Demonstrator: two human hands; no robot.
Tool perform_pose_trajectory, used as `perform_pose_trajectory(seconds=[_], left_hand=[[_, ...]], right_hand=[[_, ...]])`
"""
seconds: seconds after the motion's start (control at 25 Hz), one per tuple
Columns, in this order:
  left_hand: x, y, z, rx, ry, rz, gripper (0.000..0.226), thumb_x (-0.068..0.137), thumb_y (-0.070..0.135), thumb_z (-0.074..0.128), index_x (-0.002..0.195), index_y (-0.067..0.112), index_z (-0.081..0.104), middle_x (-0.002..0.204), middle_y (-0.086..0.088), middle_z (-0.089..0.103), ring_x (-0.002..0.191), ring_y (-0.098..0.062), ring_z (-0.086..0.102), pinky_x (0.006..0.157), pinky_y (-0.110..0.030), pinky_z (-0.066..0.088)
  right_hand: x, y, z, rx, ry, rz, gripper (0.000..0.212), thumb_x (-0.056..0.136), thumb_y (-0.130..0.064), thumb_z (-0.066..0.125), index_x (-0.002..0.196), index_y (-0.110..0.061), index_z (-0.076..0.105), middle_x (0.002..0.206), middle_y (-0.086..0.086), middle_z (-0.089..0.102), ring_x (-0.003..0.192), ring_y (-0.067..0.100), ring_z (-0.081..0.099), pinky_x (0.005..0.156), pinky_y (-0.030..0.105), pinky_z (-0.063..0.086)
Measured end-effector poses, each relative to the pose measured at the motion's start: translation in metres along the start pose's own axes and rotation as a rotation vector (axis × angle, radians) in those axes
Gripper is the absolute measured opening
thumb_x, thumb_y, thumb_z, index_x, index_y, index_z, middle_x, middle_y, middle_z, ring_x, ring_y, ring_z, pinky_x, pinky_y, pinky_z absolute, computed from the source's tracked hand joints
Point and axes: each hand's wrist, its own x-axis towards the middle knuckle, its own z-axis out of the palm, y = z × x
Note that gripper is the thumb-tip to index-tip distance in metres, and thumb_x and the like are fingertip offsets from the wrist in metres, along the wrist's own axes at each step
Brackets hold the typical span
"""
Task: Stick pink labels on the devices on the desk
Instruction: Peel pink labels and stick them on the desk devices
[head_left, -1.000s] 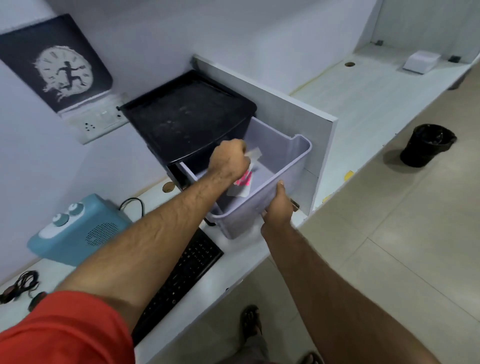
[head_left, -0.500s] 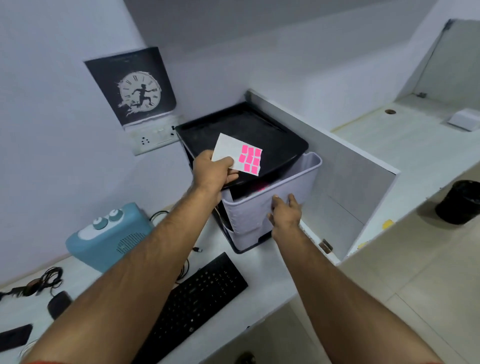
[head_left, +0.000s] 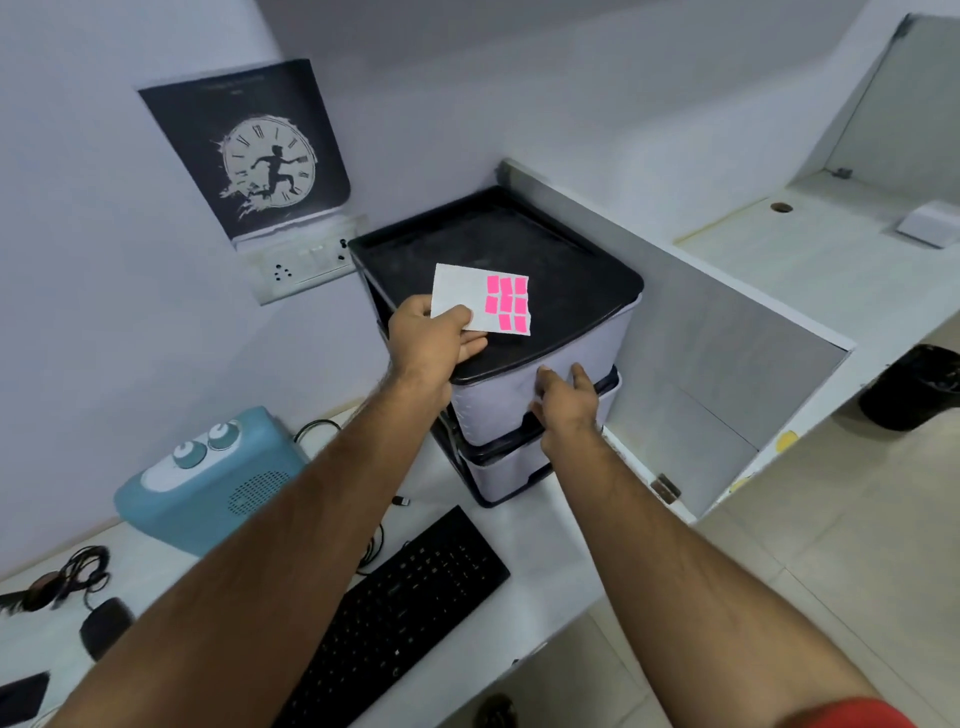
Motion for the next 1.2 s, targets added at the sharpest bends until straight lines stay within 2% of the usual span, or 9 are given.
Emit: perform_pose_trajectory(seconds=[0.12, 0.28, 0.52, 0.72, 0.84, 0.96, 1.04, 1.12, 1.2], left_hand=[[-0.016, -0.002, -0.004, -0.017, 0.003, -0.011, 0.015, 0.09, 0.003, 0.06, 0.102, 0.008, 0.053, 0.102, -0.013, 0.071, 0.084, -0.024, 0.073, 0.071, -0.03, 0.062], [-0.063, -0.012, -0.017, -0.08, 0.038, -0.037, 0.013, 0.088, 0.003, 0.062, 0.097, 0.008, 0.056, 0.103, -0.014, 0.071, 0.084, -0.027, 0.074, 0.071, -0.032, 0.061], [-0.17, -0.043, -0.067, -0.188, 0.162, -0.096, 0.013, 0.087, 0.001, 0.063, 0.097, 0.008, 0.057, 0.097, -0.013, 0.072, 0.081, -0.028, 0.074, 0.073, -0.034, 0.061], [-0.25, -0.083, -0.138, -0.139, 0.236, -0.152, 0.014, 0.084, 0.002, 0.065, 0.096, 0.01, 0.062, 0.091, -0.009, 0.074, 0.077, -0.025, 0.073, 0.063, -0.029, 0.06], [-0.288, -0.106, -0.199, -0.004, 0.349, -0.105, 0.028, 0.08, 0.007, 0.07, 0.107, 0.013, 0.064, 0.099, -0.005, 0.074, 0.086, -0.022, 0.072, 0.069, -0.032, 0.059], [-0.317, -0.11, -0.262, 0.163, 0.467, -0.006, 0.031, 0.079, 0.005, 0.071, 0.107, 0.014, 0.061, 0.088, -0.002, 0.067, 0.074, -0.016, 0.067, 0.061, -0.024, 0.054], [-0.335, -0.111, -0.314, 0.23, 0.494, 0.015, 0.027, 0.081, 0.003, 0.068, 0.105, 0.016, 0.062, 0.08, -0.001, 0.066, 0.074, -0.019, 0.068, 0.061, -0.026, 0.055], [-0.351, -0.118, -0.367, 0.245, 0.515, 0.007, 0.023, 0.082, 0.003, 0.065, 0.101, 0.016, 0.064, 0.08, -0.004, 0.068, 0.077, -0.023, 0.07, 0.063, -0.031, 0.056], [-0.365, -0.127, -0.41, 0.236, 0.53, -0.027, 0.019, 0.085, 0.003, 0.064, 0.1, 0.014, 0.065, 0.082, -0.005, 0.069, 0.074, -0.02, 0.069, 0.059, -0.027, 0.054]], right_hand=[[-0.017, -0.005, -0.008, -0.028, -0.006, -0.003, 0.054, 0.098, -0.02, 0.063, 0.149, -0.019, 0.044, 0.138, 0.005, 0.054, 0.11, 0.023, 0.059, 0.103, 0.038, 0.052], [-0.054, 0.003, -0.029, 0.02, -0.111, 0.004, 0.021, 0.098, -0.024, 0.059, 0.116, -0.014, 0.066, 0.106, 0.006, 0.063, 0.081, 0.015, 0.058, 0.072, 0.028, 0.055], [-0.149, 0.039, -0.073, 0.079, -0.533, 0.077, 0.043, 0.099, -0.048, 0.053, 0.123, -0.014, 0.065, 0.117, 0.008, 0.072, 0.107, 0.019, 0.068, 0.085, 0.032, 0.056], [-0.22, 0.097, -0.088, -0.047, -0.662, 0.118, 0.028, 0.097, -0.025, 0.064, 0.119, -0.008, 0.069, 0.103, 0.008, 0.076, 0.084, 0.018, 0.072, 0.073, 0.029, 0.058], [-0.264, 0.145, -0.088, -0.198, -0.723, 0.139, 0.023, 0.097, -0.02, 0.064, 0.116, -0.008, 0.069, 0.103, 0.01, 0.077, 0.077, 0.015, 0.073, 0.071, 0.029, 0.059], [-0.302, 0.195, -0.078, -0.331, -0.752, 0.127, 0.017, 0.096, -0.017, 0.064, 0.109, -0.008, 0.07, 0.098, 0.01, 0.077, 0.078, 0.017, 0.074, 0.067, 0.029, 0.059], [-0.336, 0.233, -0.064, -0.396, -0.799, 0.132, 0.015, 0.095, -0.014, 0.064, 0.106, -0.006, 0.07, 0.097, 0.012, 0.077, 0.086, 0.023, 0.074, 0.069, 0.032, 0.061], [-0.372, 0.269, -0.048, -0.436, -0.842, 0.148, 0.014, 0.095, -0.011, 0.063, 0.105, -0.004, 0.069, 0.092, 0.011, 0.076, 0.085, 0.024, 0.072, 0.063, 0.03, 0.059], [-0.401, 0.299, -0.033, -0.473, -0.871, 0.16, 0.012, 0.094, -0.012, 0.063, 0.103, -0.007, 0.069, 0.089, 0.009, 0.074, 0.081, 0.022, 0.071, 0.057, 0.026, 0.055]])
